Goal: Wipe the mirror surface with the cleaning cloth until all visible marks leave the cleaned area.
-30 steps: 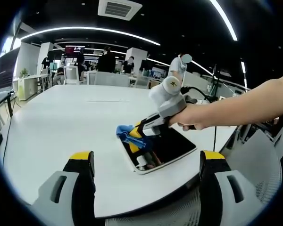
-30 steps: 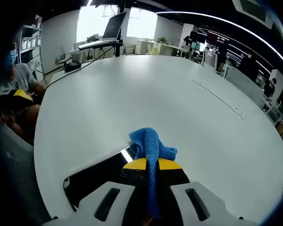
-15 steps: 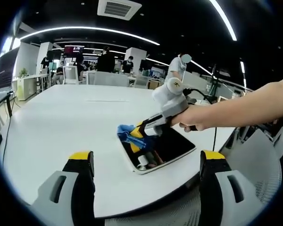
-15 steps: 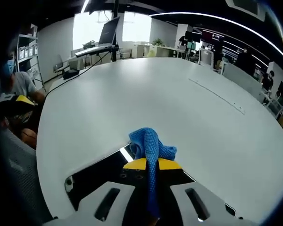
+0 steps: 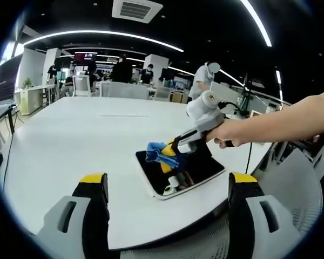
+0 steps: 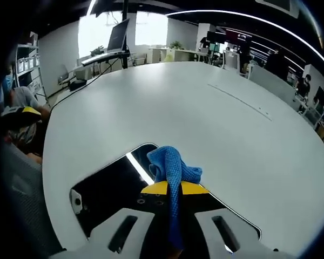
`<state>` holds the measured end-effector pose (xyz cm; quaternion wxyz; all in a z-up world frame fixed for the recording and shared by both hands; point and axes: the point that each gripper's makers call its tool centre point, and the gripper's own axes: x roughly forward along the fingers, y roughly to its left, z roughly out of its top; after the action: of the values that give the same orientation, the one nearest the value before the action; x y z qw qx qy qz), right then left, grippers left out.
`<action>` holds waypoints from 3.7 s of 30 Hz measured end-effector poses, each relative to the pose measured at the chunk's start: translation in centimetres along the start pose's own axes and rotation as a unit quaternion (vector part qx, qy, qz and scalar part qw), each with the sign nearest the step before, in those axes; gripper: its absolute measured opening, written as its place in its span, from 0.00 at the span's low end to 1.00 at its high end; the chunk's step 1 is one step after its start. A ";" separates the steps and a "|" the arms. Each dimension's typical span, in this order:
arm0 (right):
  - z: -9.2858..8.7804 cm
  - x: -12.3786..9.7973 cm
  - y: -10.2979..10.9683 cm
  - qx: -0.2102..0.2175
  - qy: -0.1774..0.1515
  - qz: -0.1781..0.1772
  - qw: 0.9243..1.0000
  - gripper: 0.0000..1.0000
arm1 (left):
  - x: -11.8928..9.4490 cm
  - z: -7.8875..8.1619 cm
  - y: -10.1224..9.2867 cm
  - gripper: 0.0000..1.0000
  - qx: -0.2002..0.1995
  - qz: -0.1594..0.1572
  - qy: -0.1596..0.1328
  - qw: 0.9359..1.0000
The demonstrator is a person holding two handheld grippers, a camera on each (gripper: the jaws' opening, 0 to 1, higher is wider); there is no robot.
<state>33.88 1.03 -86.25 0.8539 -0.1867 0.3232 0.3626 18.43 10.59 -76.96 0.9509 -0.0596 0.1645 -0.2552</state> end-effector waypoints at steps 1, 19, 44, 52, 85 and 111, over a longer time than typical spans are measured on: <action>-0.1 -0.1 -0.1 0.002 0.000 0.000 1.000 0.00 | 0.0 0.0 0.0 0.90 0.000 -0.001 0.001 1.000; -0.4 -0.6 -0.1 -0.057 0.018 -0.006 0.998 0.00 | 0.0 0.0 0.0 0.88 -0.004 0.001 -0.003 1.000; -1.2 -1.1 1.4 -0.079 0.021 -0.011 0.997 0.00 | 0.0 0.0 -0.2 0.88 -0.007 -0.006 -0.007 1.000; -1.8 -2.0 2.9 -0.096 0.024 -0.004 0.995 0.00 | -0.1 0.1 0.0 0.92 -0.008 0.002 -0.012 1.000; -4.5 -5.6 8.1 -0.061 0.011 0.032 0.998 0.00 | -0.3 0.1 0.0 0.93 -0.008 0.004 -0.013 1.000; -5.1 -6.2 9.2 -0.037 -0.010 0.018 0.999 0.00 | -0.3 -0.1 -0.1 0.93 -0.002 0.003 -0.006 1.000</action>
<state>21.68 1.27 -86.48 0.8430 -0.2085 0.3047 0.3913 18.07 10.68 -76.98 0.9526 -0.0627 0.1595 -0.2514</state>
